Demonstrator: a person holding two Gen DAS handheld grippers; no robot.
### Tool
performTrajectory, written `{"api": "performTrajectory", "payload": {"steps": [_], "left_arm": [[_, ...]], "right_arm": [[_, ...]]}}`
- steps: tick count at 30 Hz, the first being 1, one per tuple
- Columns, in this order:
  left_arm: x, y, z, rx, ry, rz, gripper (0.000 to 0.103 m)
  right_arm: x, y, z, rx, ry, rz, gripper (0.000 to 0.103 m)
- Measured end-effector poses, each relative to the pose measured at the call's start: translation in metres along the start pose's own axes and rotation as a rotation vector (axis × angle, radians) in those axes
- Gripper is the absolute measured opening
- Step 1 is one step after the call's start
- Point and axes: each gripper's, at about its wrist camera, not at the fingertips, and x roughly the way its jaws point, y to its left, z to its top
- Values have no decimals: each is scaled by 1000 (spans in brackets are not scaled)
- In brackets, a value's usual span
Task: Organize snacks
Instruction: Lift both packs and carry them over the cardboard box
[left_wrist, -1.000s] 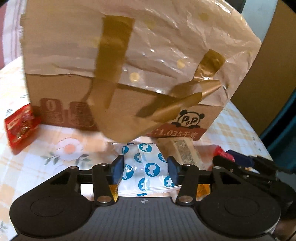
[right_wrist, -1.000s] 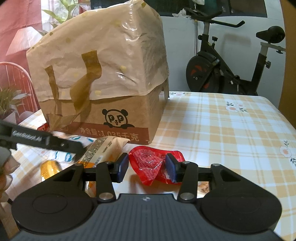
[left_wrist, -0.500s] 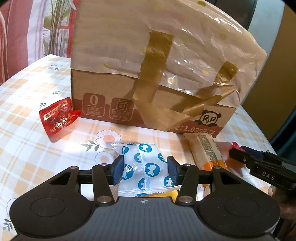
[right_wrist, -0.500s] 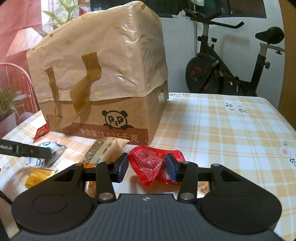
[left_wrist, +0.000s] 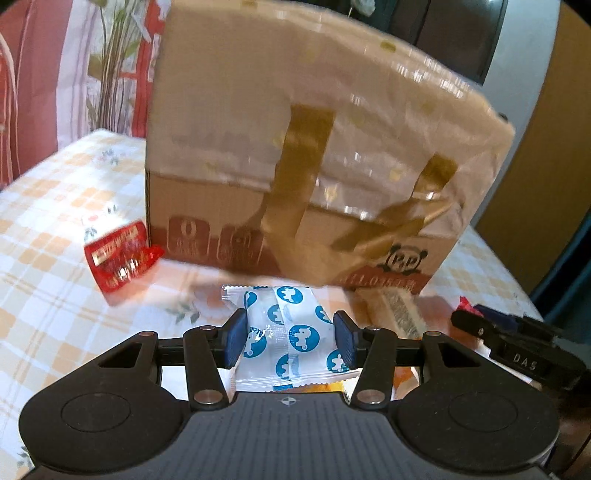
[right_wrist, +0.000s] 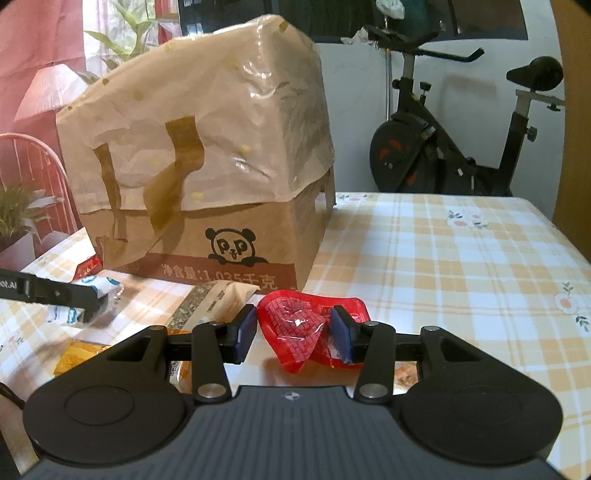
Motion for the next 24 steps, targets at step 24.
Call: {"api": "performTrajectory", "payload": {"steps": [24], "left_arm": [[-95,19,92,-83,-346,6,53]], "right_arm": [[-81,30,111,-56,-399,90,47]]}}
